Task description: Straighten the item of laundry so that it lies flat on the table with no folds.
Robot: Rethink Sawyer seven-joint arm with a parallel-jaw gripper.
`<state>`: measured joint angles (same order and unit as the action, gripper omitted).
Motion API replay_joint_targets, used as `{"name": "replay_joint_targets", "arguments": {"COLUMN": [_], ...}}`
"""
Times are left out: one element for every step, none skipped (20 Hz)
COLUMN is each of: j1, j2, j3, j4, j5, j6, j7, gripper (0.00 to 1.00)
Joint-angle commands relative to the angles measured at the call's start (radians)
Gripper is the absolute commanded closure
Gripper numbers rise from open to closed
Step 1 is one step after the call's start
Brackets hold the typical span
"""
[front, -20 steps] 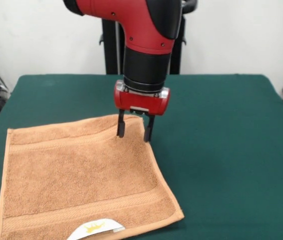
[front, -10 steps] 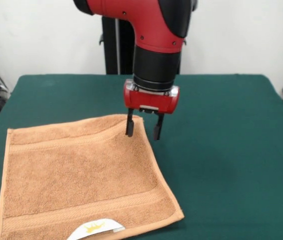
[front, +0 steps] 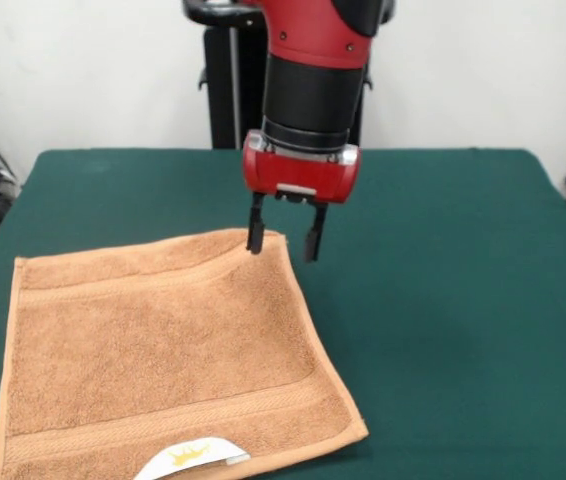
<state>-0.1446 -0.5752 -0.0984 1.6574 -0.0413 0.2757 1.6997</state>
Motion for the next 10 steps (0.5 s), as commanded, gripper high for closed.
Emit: {"name": "replay_joint_targets", "arguments": {"j1": [-0.017,-0.021,-0.025,-0.028,-0.030,-0.031,-0.031,-0.028,-0.026,-0.023], "j2": [0.007,0.010,0.014,0.016,0.018,0.020,0.023,0.026,0.030,0.035], "j3": [0.098,0.098,0.098,0.099,0.100,0.101,0.100,0.098,0.097,0.096], "j4": [0.131,0.136,0.139,0.143,0.144,0.146,0.144,0.143,0.141,0.140], "j5": [-0.048,-0.055,-0.061,-0.065,-0.068,-0.069,-0.070,-0.071,-0.072,-0.074], "j6": [0.019,0.010,-0.002,-0.010,-0.014,-0.016,-0.017,-0.018,-0.022,-0.026], "j7": [0.078,0.074,0.073,0.071,0.069,0.069,0.068,0.069,0.071,0.073], "gripper": [0.00,0.00,0.00,0.00,0.00,0.00,0.00,0.00,0.00,0.00]}}
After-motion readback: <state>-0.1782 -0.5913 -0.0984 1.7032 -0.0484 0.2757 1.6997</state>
